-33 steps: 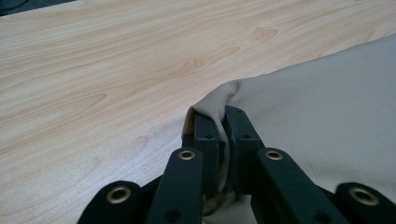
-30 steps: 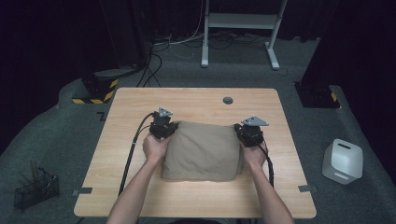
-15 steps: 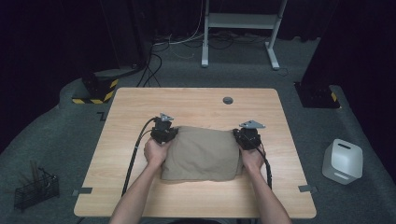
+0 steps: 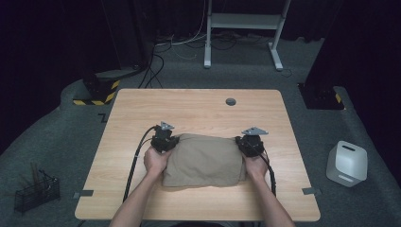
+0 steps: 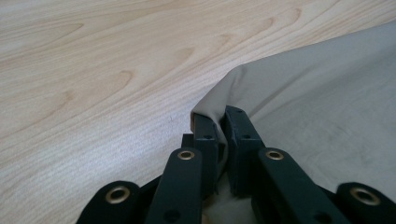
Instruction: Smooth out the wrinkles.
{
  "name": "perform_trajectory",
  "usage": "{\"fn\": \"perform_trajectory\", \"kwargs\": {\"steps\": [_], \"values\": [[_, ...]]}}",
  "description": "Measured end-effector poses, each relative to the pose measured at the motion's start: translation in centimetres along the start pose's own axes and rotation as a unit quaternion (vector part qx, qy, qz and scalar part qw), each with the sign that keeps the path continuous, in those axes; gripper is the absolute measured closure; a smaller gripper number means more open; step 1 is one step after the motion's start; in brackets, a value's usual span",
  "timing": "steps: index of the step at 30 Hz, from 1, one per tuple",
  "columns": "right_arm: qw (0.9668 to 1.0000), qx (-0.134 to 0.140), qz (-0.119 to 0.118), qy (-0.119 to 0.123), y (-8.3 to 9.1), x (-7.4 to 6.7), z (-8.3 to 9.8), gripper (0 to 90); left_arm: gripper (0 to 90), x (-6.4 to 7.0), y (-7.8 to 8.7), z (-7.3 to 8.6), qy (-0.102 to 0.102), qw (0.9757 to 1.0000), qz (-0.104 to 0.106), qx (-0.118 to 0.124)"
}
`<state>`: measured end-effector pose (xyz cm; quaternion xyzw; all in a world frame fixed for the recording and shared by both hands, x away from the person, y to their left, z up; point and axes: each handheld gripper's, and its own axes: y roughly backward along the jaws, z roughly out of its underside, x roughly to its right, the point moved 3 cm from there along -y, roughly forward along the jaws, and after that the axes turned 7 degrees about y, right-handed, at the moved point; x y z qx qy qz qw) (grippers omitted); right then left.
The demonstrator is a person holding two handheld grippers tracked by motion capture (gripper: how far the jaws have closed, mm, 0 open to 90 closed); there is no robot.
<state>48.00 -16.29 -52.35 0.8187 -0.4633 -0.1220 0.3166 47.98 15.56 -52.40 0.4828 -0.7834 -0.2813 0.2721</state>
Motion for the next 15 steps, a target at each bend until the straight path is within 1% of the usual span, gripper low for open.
{"fn": "perform_trajectory", "kwargs": {"steps": [2, 4, 8, 9, 11, 15], "values": [[1.0000, -0.006, -0.002, 0.006, 0.02, -0.15, 0.16, 87.6, 84.0, 0.02, 0.01, 0.20, 0.000, 1.0000, 0.000, 0.000], [1.0000, -0.003, -0.004, 0.001, -0.04, 0.00, 0.09, 87.5, 83.8, -0.02, -0.14, 0.24, -0.004, 1.0000, -0.005, -0.001], [0.9999, -0.008, -0.007, -0.010, -0.47, 0.14, 0.31, 87.1, 83.1, -0.08, -0.37, 0.29, -0.001, 1.0000, -0.005, -0.002], [0.9998, -0.010, -0.008, -0.015, -0.52, 0.20, 0.38, 87.0, 82.7, -0.14, -0.33, 0.27, -0.003, 1.0000, -0.008, -0.002], [0.9998, -0.008, -0.009, -0.017, -0.52, 0.28, 0.36, 86.7, 82.1, -0.29, -0.20, 0.29, -0.005, 0.9999, -0.009, -0.002], [0.9996, -0.002, -0.011, -0.026, -0.35, 0.51, 0.28, 86.2, 81.3, -0.69, 0.13, 0.36, -0.005, 0.9999, -0.013, -0.001]]}}
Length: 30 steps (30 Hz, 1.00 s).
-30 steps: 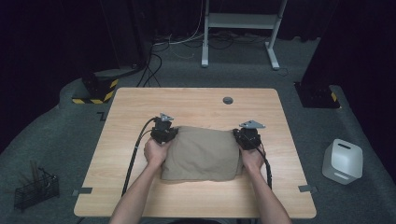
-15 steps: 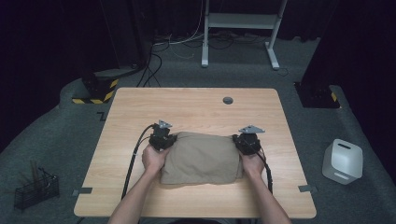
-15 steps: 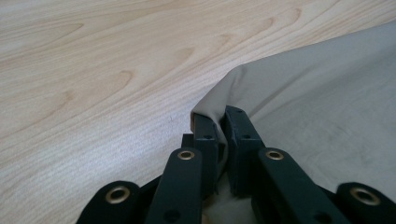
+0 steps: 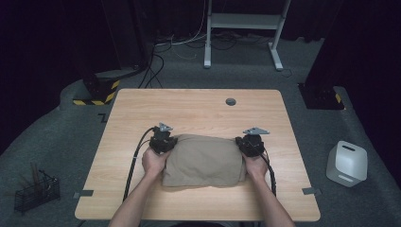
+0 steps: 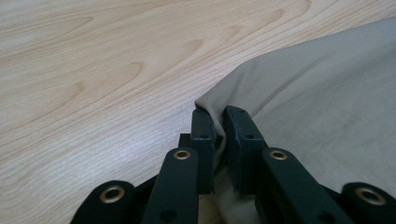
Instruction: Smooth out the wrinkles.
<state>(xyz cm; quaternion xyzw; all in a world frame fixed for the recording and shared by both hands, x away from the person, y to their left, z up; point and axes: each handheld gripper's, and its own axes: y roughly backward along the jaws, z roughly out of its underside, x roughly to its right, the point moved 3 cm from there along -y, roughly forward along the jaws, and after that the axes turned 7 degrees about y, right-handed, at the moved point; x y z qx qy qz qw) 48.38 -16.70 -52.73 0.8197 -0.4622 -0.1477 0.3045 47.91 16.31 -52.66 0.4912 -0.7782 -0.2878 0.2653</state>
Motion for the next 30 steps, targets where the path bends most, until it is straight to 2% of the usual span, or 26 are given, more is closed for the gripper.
{"fn": "perform_trajectory", "kwargs": {"steps": [4, 7, 8, 10, 14, 17, 20, 22, 25, 27, 28, 30], "values": [[1.0000, 0.000, 0.005, -0.005, 0.2, 0.3, 0.0, 83.5, 79.7, -0.3, 0.4, 0.0, -0.001, 1.0000, -0.005, 0.000], [0.9999, 0.000, 0.013, -0.012, 0.4, 0.6, 0.0, 77.1, 74.3, -0.6, 0.8, -0.2, 0.002, 0.9999, -0.011, 0.006], [0.9998, 0.001, 0.017, -0.012, 0.6, 0.8, 0.0, 75.0, 71.8, -0.8, 1.0, -0.3, 0.009, 0.9999, -0.011, 0.009], [0.9996, 0.006, 0.025, -0.015, 0.9, 1.0, -0.1, 71.0, 65.8, -0.9, 1.5, -0.5, 0.019, 0.9996, -0.008, 0.018], [0.9987, 0.031, 0.033, -0.025, 2.1, 1.2, -0.5, 66.6, 57.4, -0.1, 3.3, -1.1, 0.009, 0.9983, 0.011, 0.056], [0.9983, 0.054, 0.019, -0.014, 3.1, 0.5, -1.1, 65.1, 51.3, 1.2, 4.2, -1.2, -0.007, 0.9971, 0.035, 0.067], [0.9982, 0.060, -0.007, 0.003, 3.5, -0.9, -1.5, 63.5, 46.6, 2.8, 4.1, -0.8, -0.022, 0.9965, 0.058, 0.055], [0.9979, 0.055, -0.033, 0.011, 3.5, -2.1, -1.5, 61.9, 44.3, 3.9, 3.7, -0.3, -0.031, 0.9958, 0.073, 0.047], [0.9976, 0.040, -0.052, 0.024, 3.0, -3.5, -1.1, 59.7, 42.8, 4.8, 2.9, 0.7, -0.045, 0.9962, 0.068, 0.032], [0.9979, 0.024, -0.049, 0.036, 2.5, -3.9, -0.5, 58.3, 42.3, 4.5, 2.6, 1.3, -0.028, 0.9958, 0.078, 0.037], [0.9979, 0.023, -0.049, 0.034, 2.4, -3.8, -0.1, 57.6, 41.5, 4.3, 2.5, 1.5, -0.014, 0.9956, 0.085, 0.038], [0.9983, 0.024, -0.049, 0.019, 2.4, -3.3, 0.4, 55.5, 39.6, 3.8, 2.5, 1.7, -0.004, 0.9956, 0.087, 0.035]]}}
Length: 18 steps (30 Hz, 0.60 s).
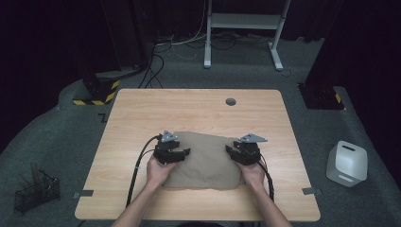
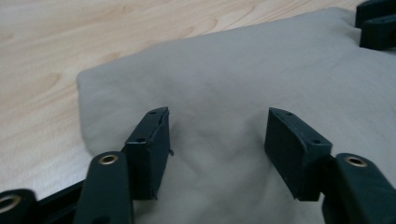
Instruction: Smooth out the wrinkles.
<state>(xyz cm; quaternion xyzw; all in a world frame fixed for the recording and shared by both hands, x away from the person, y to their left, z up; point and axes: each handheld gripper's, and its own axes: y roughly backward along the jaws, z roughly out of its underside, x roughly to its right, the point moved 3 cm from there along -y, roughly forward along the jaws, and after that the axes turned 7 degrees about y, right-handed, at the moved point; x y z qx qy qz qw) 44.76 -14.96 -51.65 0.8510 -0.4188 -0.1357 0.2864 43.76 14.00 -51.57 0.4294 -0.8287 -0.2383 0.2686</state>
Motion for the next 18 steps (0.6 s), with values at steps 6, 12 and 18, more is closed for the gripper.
{"fn": "perform_trajectory", "kwargs": {"steps": [6, 12, 18], "values": [[0.9994, -0.024, 0.026, 0.005, 0.6, 1.3, 1.6, 54.7, 39.0, -0.5, 0.4, 0.8, -0.005, 0.9999, -0.012, -0.005], [0.9988, -0.033, 0.038, 0.002, 1.1, 2.1, 2.5, 54.2, 38.0, -0.7, 0.8, 1.4, -0.011, 0.9995, -0.028, -0.009], [0.9990, 0.002, 0.043, 0.010, 2.9, 1.2, 1.9, 54.2, 35.9, -0.1, 1.8, 1.7, -0.018, 0.9994, -0.030, -0.002]]}}
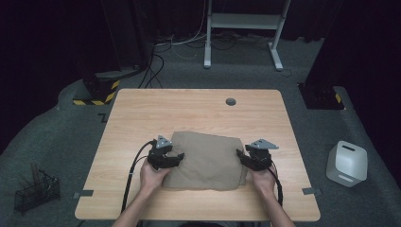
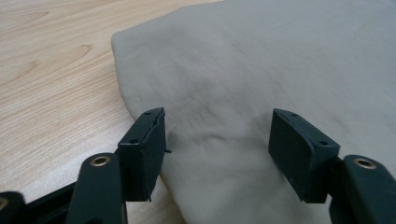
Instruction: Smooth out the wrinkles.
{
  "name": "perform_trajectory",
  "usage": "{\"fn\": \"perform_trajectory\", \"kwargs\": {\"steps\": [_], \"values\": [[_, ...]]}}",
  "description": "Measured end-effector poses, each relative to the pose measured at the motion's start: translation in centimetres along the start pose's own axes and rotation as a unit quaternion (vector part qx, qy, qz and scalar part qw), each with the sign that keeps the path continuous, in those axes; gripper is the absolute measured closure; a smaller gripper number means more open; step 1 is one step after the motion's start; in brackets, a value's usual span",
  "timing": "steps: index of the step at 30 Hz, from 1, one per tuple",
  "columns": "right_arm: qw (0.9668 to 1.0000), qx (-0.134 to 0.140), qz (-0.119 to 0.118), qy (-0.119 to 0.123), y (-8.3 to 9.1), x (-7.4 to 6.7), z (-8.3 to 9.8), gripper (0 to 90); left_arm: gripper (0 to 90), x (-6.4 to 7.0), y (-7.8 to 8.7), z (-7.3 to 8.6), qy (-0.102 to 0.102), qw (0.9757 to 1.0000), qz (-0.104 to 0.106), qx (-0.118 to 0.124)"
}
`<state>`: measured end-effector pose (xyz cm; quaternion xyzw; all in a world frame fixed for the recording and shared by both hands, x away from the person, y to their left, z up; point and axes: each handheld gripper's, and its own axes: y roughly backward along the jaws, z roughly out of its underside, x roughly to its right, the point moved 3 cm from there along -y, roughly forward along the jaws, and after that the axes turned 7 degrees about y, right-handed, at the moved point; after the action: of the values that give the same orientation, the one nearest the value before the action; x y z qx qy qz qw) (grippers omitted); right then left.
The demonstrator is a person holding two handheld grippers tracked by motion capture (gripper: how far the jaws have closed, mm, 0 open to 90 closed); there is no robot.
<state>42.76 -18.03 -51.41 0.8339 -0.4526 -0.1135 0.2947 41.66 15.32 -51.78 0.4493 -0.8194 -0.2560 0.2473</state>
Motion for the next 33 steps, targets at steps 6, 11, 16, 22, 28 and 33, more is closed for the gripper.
{"fn": "perform_trajectory", "kwargs": {"steps": [6, 11, 16, 22, 28, 33], "values": [[0.9989, 0.036, -0.029, 0.006, 2.4, -1.7, -0.3, 52.4, 34.2, 1.2, 1.0, 0.7, -0.017, 0.9997, 0.013, 0.007], [0.9981, 0.032, -0.047, 0.024, 3.4, -3.4, 0.9, 47.8, 33.7, 1.7, 1.2, 2.1, -0.019, 0.9997, 0.015, 0.000], [0.9983, 0.001, -0.046, 0.036, 3.0, -4.3, 2.9, 40.7, 33.7, 1.5, 0.8, 3.0, -0.009, 0.9999, 0.013, -0.006], [0.9978, -0.023, -0.050, 0.035, 1.9, -4.2, 3.9, 38.4, 34.0, 1.5, 0.1, 3.3, -0.005, 0.9999, 0.011, -0.012], [0.9983, -0.020, -0.041, 0.035, 1.1, -3.7, 3.6, 39.1, 34.1, 1.3, -0.6, 2.7, 0.004, 0.9999, 0.004, -0.012], [0.9989, -0.020, -0.033, 0.026, 0.4, -3.2, 3.1, 40.0, 34.1, 0.8, -1.4, 2.1, 0.013, 0.9999, -0.002, -0.005]]}}
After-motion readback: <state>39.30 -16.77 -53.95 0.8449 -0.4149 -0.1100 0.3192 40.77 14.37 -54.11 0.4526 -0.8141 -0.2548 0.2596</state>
